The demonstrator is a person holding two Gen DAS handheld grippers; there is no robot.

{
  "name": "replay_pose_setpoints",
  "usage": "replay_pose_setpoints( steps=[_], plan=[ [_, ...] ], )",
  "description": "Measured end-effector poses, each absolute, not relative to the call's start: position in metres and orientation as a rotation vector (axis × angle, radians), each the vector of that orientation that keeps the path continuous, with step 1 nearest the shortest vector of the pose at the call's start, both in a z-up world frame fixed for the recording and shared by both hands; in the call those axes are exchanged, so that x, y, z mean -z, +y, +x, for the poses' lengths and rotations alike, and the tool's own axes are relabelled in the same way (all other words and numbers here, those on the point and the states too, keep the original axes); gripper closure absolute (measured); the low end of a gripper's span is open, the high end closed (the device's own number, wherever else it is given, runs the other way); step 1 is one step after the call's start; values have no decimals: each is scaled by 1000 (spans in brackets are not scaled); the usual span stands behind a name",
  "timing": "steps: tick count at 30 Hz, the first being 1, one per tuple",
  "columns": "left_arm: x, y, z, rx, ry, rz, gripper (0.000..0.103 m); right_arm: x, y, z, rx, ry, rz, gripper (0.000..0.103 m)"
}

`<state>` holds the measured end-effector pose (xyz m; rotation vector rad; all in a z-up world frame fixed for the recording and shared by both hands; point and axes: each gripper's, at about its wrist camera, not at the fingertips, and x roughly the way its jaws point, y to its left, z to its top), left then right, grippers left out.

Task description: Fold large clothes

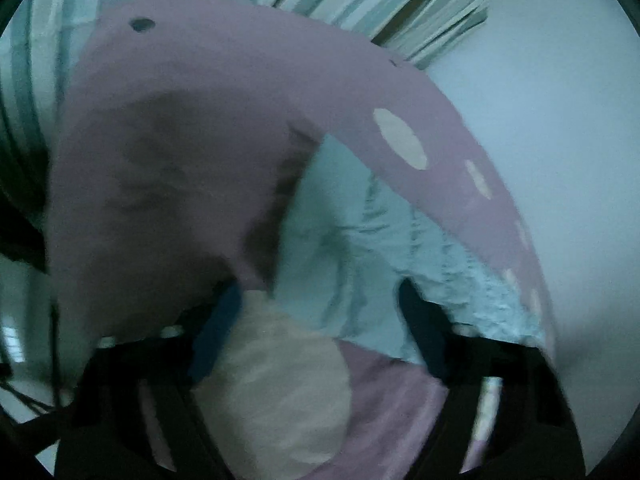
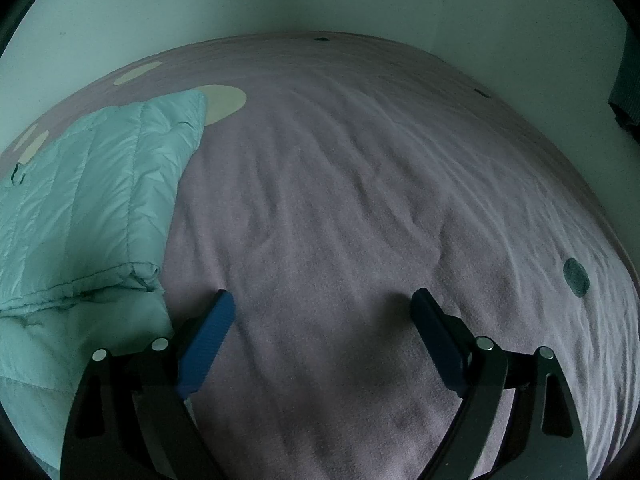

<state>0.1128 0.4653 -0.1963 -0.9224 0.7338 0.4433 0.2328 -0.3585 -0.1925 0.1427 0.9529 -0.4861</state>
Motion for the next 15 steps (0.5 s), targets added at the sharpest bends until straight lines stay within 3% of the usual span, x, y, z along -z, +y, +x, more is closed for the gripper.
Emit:
replay_pose_setpoints(
  steps=[4,6,7,10,11,15],
  plan=[
    [202,466,116,-425,734,-951,40,193,-358,233,488,953,139,14],
    [201,464,117,-449,735,-924,46,193,-358,233,489,952,140,14],
    [201,463,118,-458,737,-918,53,193,-358,233,489,952,140,14],
    [201,463,121,-468,745,-903,88,193,-358,232,489,952,141,14],
    [202,464,122,-470,749,-908,95,193,-358,233,488,952,142,14],
    [193,457,126,-523,762,-849,98,193,-359,233,487,951,147,14]
  ],
)
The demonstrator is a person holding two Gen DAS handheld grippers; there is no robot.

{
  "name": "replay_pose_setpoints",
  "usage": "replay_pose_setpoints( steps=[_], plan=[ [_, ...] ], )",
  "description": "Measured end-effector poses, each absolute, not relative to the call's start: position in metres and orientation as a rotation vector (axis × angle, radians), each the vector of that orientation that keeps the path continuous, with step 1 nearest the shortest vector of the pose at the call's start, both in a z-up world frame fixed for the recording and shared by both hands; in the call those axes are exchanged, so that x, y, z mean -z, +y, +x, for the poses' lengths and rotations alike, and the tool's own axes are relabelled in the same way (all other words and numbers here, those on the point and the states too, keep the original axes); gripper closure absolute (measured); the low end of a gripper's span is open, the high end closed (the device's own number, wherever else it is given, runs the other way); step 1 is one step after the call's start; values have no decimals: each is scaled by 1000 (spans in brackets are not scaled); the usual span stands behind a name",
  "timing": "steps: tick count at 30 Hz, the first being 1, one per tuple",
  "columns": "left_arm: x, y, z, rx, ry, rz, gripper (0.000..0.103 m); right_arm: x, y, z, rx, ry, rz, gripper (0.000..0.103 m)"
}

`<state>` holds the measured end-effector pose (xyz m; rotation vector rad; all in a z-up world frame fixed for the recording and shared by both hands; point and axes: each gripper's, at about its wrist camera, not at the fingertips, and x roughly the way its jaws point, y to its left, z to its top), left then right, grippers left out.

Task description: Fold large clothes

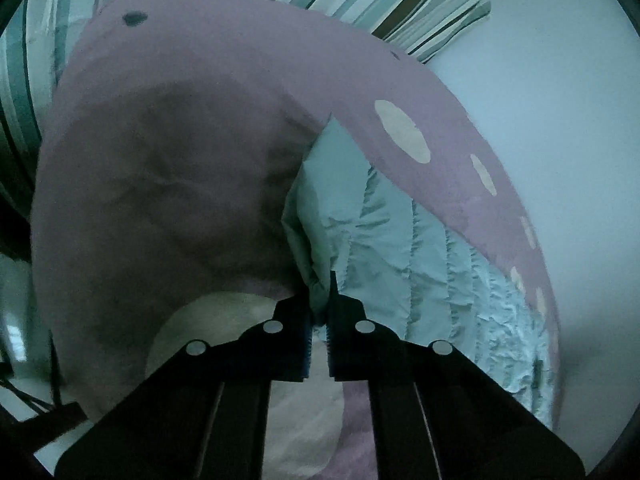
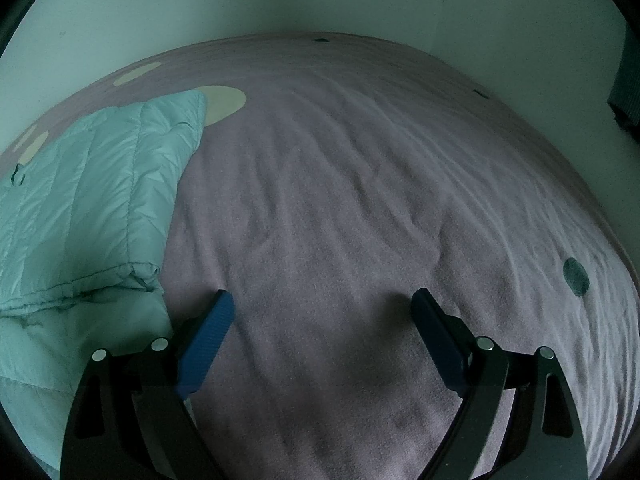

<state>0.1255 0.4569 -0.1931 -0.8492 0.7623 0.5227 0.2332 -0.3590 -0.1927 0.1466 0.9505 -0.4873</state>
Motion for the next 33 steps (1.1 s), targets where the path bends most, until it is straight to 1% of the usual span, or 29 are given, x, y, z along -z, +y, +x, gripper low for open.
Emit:
replay_pose_setpoints(
  steps=[5,8,11,14,22,27,33],
  plan=[
    [159,421,139,-539,743,-684,99,193,-358,232,488,949,151,14],
    [125,372,162,-467,713,-549,99,193,-359,232,487,948,154,14],
    [105,322,193,-385,695,-465,99,193,-359,232,486,946,160,14],
    [88,257,227,-272,691,-385,99,194,-360,231,482,945,168,14],
    [84,80,297,9,735,-234,99,194,-364,230,469,943,194,14],
    [84,-8,320,144,759,-180,99,194,-364,230,465,942,199,14],
    [92,-92,329,268,803,-129,99,194,-366,228,460,940,206,14]
  ],
)
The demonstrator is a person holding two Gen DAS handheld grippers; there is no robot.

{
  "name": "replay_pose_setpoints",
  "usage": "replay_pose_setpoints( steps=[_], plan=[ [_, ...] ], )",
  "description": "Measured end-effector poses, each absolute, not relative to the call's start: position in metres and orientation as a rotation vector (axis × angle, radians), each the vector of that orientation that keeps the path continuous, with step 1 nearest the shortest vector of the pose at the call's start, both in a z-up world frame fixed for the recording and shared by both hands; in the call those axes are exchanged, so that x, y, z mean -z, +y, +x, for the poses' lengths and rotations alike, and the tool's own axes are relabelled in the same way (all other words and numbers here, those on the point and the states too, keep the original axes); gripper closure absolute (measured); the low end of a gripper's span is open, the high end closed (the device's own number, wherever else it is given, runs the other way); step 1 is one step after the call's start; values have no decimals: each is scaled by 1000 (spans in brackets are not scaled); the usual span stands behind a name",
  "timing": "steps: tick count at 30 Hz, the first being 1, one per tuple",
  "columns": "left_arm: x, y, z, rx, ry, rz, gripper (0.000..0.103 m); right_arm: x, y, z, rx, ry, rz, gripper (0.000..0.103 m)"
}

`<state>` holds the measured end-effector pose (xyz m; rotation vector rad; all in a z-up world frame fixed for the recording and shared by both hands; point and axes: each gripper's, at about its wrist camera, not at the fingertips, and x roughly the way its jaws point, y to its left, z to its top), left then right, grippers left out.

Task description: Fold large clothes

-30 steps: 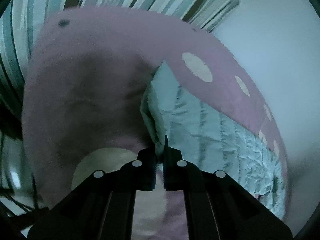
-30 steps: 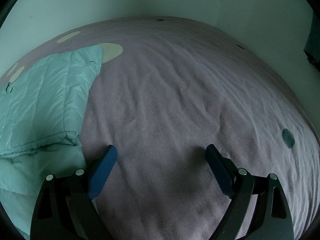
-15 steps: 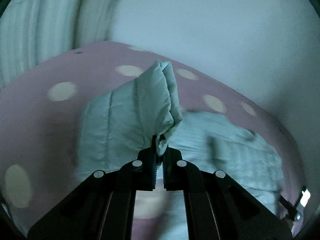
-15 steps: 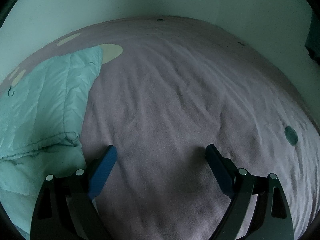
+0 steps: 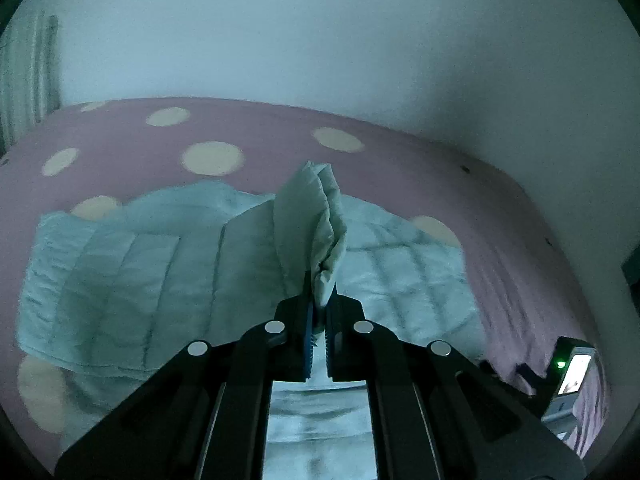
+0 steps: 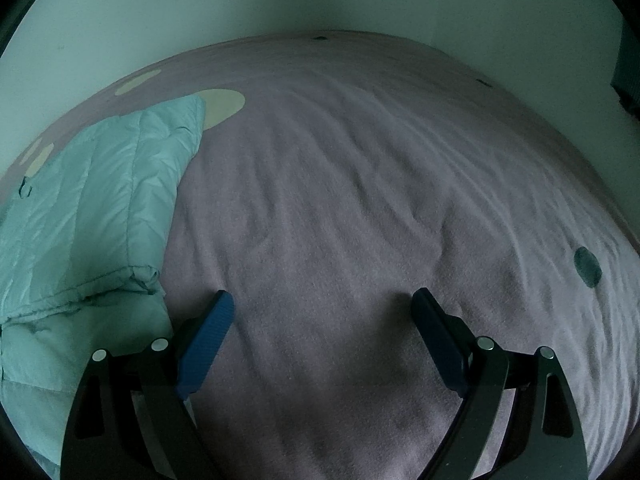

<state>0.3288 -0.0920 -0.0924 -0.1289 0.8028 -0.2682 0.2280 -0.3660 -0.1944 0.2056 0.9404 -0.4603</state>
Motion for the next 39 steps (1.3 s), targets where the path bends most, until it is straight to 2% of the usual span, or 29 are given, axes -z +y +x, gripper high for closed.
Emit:
replay_pose_setpoints(
  steps=[4,13,15,16,17,20,24,30,37,39],
  plan=[
    [108,-142,331,331,845,-83,99,194,-365,228,460,941,207,14],
    [159,-203,339,384,971,-12,97,194,-365,228,458,940,209,14],
    [167,-210,338,384,987,17,92,194,-364,228,458,941,209,14],
    [167,-211,335,381,981,31,85,194,-365,228,459,940,209,14],
    [165,-210,333,390,975,34,71,194,-365,228,459,940,209,14],
    [153,-203,326,406,950,24,52,194,-365,228,458,941,209,14],
    [129,-178,309,415,891,36,43,194,-365,228,456,941,213,14],
    [120,-84,287,264,823,89,42,182,-363,228,459,939,217,14],
    [136,50,284,-26,826,40,42,124,-315,232,342,826,277,14],
    [143,79,285,-93,842,20,42,117,-292,245,280,830,265,17]
  ],
)
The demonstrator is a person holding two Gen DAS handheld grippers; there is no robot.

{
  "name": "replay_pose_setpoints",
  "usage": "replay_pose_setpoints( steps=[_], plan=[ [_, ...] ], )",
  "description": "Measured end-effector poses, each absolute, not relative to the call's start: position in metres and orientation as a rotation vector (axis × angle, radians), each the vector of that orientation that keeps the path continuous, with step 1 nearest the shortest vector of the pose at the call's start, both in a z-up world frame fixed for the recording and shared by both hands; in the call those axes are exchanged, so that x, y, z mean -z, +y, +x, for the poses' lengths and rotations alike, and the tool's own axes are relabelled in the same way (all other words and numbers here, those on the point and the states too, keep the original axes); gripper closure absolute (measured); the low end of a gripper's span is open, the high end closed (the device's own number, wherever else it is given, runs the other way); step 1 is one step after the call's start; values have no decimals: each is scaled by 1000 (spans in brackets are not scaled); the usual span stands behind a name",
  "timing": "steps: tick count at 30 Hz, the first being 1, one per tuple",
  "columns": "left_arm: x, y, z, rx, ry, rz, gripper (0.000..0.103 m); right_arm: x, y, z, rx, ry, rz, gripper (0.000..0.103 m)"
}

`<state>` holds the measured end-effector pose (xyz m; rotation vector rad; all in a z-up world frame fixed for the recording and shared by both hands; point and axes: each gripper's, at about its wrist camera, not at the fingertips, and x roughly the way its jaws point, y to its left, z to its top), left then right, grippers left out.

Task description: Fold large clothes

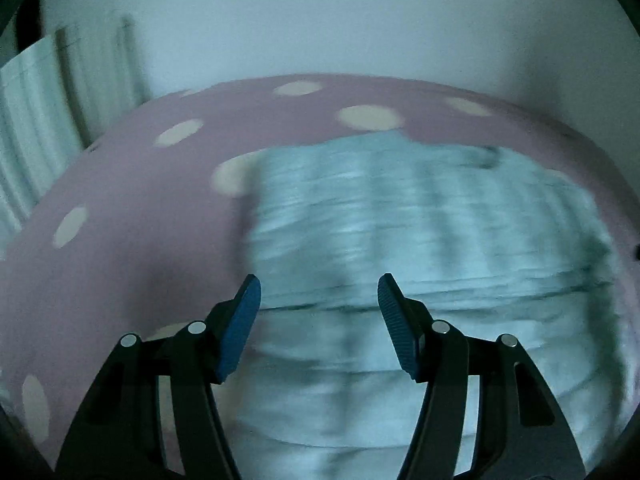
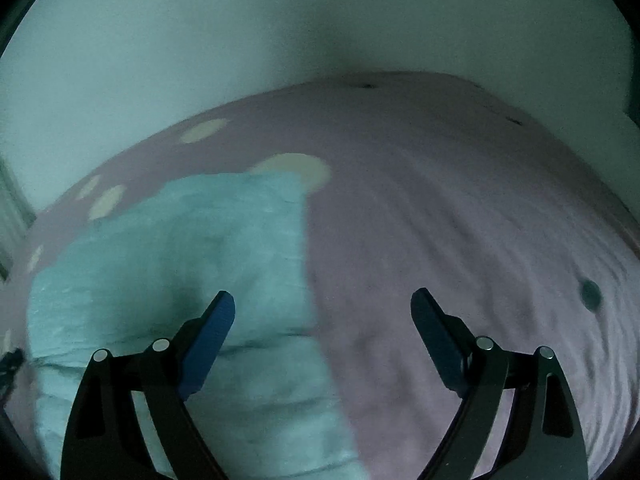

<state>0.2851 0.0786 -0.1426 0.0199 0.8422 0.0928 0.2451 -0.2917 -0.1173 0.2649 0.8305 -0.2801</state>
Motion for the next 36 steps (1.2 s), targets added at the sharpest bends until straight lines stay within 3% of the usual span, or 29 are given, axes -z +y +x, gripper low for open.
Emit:
replay_pose_setpoints(
  steps=[3,6,7,8,9,10,12,30,33,36],
  plan=[
    [145,113,287,-146,849,-45,42,118,-259,269,221,850,242,26],
    [147,128,292,-151,854,-70,42,129,-238,294,190,892,243,26],
    [148,131,295,-150,854,-69,42,135,-231,302,181,911,246,32],
    [148,132,296,-148,853,-68,42,139,-229,306,169,925,254,43],
    [149,132,301,-142,853,-70,42,145,-224,312,147,953,265,65],
    [151,130,306,-138,853,-72,42,149,-220,316,126,976,273,78],
    [152,129,314,-124,848,-83,42,155,-214,322,94,997,287,84],
    [210,119,360,-140,962,23,41,201,-234,345,171,1018,171,87],
    [200,118,358,-156,955,42,41,193,-232,344,163,1010,158,83],
    [177,118,345,-192,907,40,41,172,-233,330,186,980,145,56]
  ],
)
